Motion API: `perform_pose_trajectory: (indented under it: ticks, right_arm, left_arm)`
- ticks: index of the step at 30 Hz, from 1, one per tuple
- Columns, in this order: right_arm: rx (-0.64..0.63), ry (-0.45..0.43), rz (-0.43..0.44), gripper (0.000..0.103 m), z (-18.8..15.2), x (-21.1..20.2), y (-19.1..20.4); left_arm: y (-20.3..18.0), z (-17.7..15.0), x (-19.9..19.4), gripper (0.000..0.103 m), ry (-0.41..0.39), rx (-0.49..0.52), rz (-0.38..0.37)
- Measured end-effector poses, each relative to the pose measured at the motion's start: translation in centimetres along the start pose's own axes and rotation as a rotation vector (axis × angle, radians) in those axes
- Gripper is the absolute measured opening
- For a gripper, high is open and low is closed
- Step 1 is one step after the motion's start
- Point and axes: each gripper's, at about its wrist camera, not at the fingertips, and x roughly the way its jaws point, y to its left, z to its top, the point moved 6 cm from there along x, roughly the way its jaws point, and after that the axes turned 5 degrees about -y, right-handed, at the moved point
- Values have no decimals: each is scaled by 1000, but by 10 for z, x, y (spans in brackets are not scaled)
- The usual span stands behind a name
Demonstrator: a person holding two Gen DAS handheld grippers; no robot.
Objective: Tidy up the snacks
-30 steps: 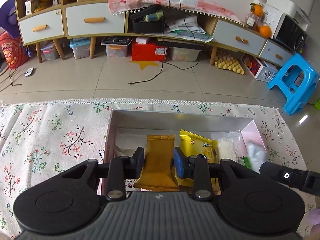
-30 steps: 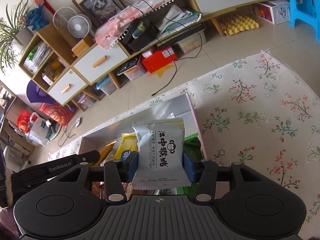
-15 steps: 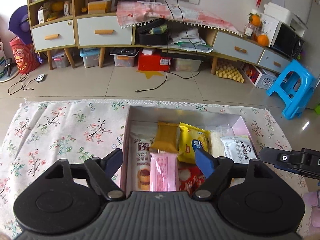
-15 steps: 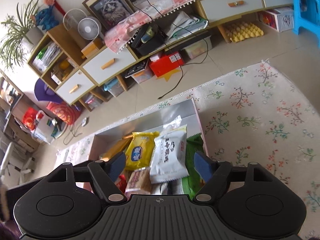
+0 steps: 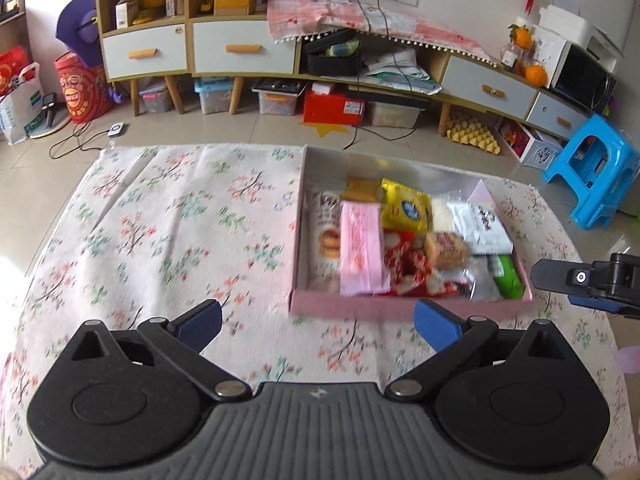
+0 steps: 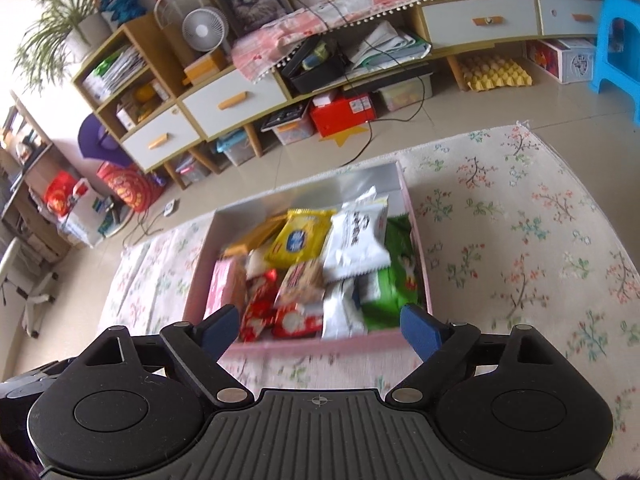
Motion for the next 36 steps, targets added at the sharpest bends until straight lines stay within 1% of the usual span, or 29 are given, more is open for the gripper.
perform_pose_trajectory:
  ticks: [6, 10, 12, 14, 17, 22, 27, 32, 36]
  right_arm:
    - [-70, 21, -11, 90, -26, -15, 12]
    - [-93, 26, -5, 91, -42, -22, 17]
    - [-105, 22, -13, 93, -51, -24, 17]
    - [-110, 28, -32, 94, -59, -25, 17]
    - [-123, 40, -43, 94, -68, -27, 19]
    - [-158, 37, -84, 94, -77, -29, 20]
    - [-185, 42, -111, 94, -81, -28, 17]
    - [-192, 49, -113, 95, -82, -23, 14]
    - [-196, 57, -118, 95, -83, -18, 14]
  left_arm:
    - [8, -25, -16, 102, 18, 0, 50]
    - [14, -39, -26, 103, 20, -22, 74]
    - [16, -47, -31, 103, 18, -10, 94]
    - [17, -49, -34, 103, 14, -5, 110]
    - [16, -56, -43, 103, 9, -20, 109]
    - [14, -63, -50, 103, 13, -35, 98]
    - [15, -66, -51, 103, 23, -61, 124]
    - [15, -65, -49, 103, 16, -61, 147]
    - [13, -65, -49, 103, 21, -62, 146]
